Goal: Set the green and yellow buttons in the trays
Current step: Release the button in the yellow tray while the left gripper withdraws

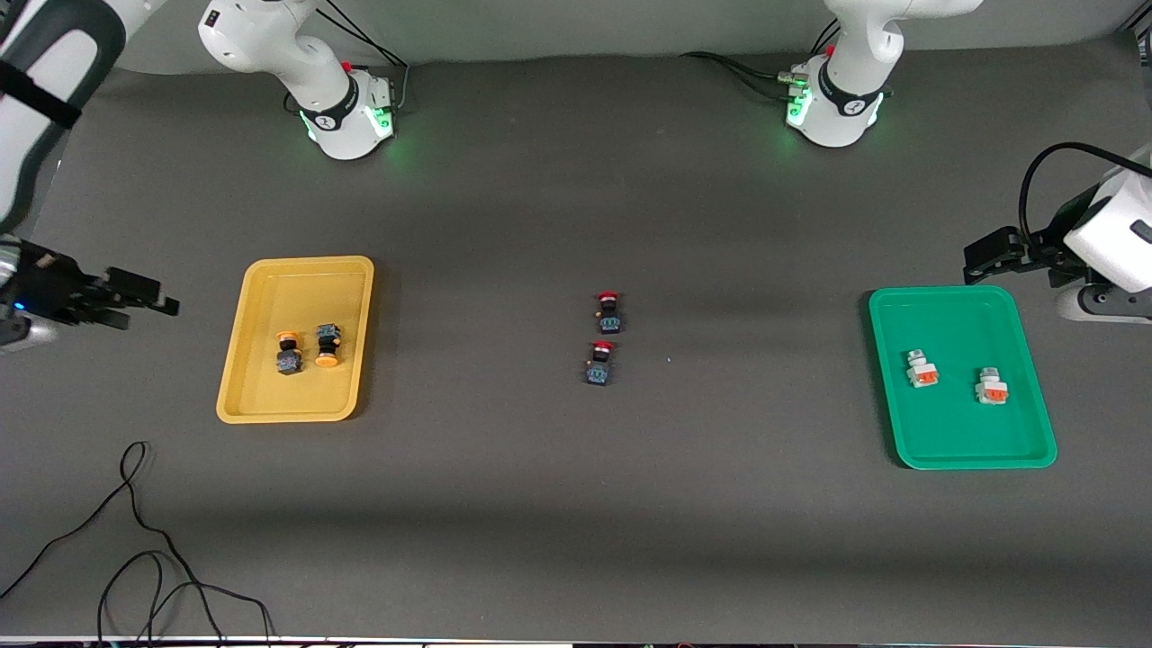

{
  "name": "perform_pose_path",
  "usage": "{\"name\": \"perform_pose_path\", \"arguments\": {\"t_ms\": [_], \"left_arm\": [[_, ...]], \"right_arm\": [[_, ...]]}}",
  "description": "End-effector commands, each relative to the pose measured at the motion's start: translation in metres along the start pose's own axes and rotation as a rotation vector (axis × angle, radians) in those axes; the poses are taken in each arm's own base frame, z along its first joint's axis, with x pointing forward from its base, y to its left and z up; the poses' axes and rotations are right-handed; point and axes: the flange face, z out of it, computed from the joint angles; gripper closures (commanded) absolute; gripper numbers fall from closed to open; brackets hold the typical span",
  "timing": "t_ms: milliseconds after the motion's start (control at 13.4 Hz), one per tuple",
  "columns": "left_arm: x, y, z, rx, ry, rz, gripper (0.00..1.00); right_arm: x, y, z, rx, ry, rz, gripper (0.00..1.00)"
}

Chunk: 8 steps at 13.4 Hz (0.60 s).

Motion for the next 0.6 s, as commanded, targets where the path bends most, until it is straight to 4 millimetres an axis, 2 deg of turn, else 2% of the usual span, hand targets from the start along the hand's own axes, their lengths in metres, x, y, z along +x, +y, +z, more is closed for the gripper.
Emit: {"name": "perform_pose_path", "arguments": {"t_ms": [0, 149, 224, 298, 522], "left_arm": [[-0.010, 0.002, -0.004, -0.010, 0.012, -0.035, 0.00], [-0.009, 0.000, -0.003, -0.010, 0.009, -0.038, 0.00], [-0.010, 0.000, -0.002, -0.010, 0.006, -0.038, 0.00], [-0.010, 0.000, -0.002, -0.010, 0.003, -0.038, 0.00], [-0.009, -0.003, -0.001, -0.010, 0.002, -0.046, 0.00]], "right_arm": [[0.001, -0.050, -0.064, -0.096, -0.054, 0.029, 0.00], [-0.003, -0.072, -0.083, -0.123, -0.092, 0.102, 0.00], [0.002, -0.087, -0.087, -0.140, -0.083, 0.128, 0.00], [0.005, -0.104, -0.086, -0.149, -0.081, 0.126, 0.00], [0.011, -0.127, -0.080, -0.173, -0.076, 0.104, 0.00]]}}
